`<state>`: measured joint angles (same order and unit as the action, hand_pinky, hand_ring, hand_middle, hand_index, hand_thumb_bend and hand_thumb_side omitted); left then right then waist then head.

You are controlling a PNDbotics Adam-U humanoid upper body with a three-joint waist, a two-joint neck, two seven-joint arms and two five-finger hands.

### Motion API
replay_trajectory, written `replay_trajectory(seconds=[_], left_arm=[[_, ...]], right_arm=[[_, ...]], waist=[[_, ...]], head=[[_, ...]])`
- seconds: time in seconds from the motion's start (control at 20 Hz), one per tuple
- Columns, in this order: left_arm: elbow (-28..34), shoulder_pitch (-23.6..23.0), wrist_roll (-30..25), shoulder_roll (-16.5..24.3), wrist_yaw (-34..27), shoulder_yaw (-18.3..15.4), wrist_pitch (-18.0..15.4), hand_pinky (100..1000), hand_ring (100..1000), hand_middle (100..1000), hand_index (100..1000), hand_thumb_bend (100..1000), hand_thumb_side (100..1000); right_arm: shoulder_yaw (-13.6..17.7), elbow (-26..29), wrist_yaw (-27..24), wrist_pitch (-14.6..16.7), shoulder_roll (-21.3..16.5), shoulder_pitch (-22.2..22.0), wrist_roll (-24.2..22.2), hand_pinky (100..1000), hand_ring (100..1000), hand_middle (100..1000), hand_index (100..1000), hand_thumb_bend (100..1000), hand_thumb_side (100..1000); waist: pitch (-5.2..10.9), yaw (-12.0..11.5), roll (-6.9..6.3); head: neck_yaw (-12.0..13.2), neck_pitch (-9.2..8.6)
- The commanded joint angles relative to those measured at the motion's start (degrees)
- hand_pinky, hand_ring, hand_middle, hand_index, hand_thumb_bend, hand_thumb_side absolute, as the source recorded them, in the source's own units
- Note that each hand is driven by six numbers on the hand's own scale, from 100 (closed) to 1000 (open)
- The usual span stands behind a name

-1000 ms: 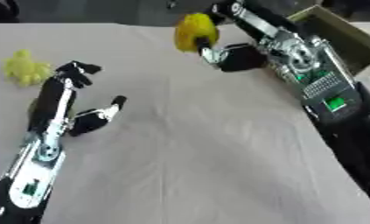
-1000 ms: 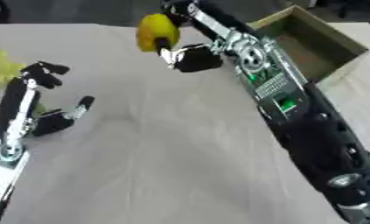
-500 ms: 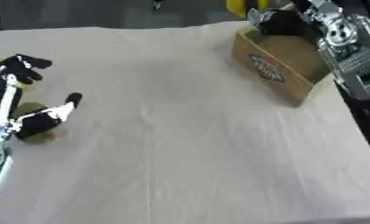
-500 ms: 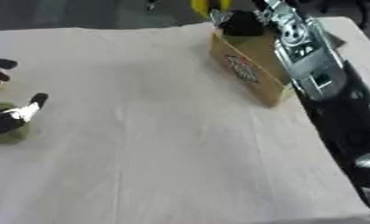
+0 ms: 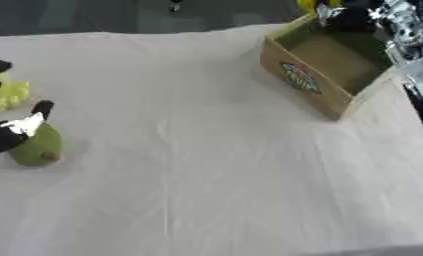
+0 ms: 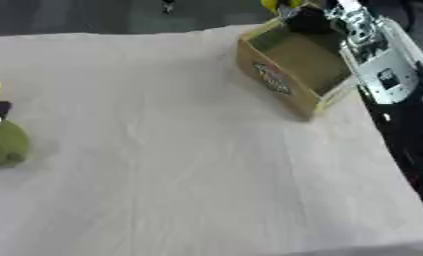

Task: Pick up the objects with one hand, pass them to the other hand, and then place them into the box on the other side of the table.

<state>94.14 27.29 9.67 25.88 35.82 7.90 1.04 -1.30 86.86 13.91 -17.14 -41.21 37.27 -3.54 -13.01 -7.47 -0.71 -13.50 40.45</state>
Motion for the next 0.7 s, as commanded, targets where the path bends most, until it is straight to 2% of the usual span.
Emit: replay_trajectory(seconds=[0.05,0.35,0.7], left_arm=[[1.8,0.4,0.4,2.3,-0.6,-1.1,0.4,598,591,645,746,531,285],[2.7,0.4,0.7,2.7,-0.7,-1.6,0.7,598,591,645,746,534,285],[2.8,0.3,0.9,2.7,-0.9,-1.9,0.8,598,591,644,746,536,289]], right_arm=[[1.1,-2.2,0.8,0.3,-3.0,0.7,0.7,971,773,566,722,100,223],[1.3,-6.8,3.0,1.0,-3.6,0.5,0.5,963,776,575,725,100,227],[0.5,-11.3,7.8,2.2,-4.2,1.1,-0.1,947,786,610,742,106,228]], waist=[[0.87,-0.2,-0.05],[0.58,-0.5,-0.06],[0.49,-0.7,-0.06]], head=[[-1.3,-1.54],[-2.9,-3.13],[-3.5,-3.83]])
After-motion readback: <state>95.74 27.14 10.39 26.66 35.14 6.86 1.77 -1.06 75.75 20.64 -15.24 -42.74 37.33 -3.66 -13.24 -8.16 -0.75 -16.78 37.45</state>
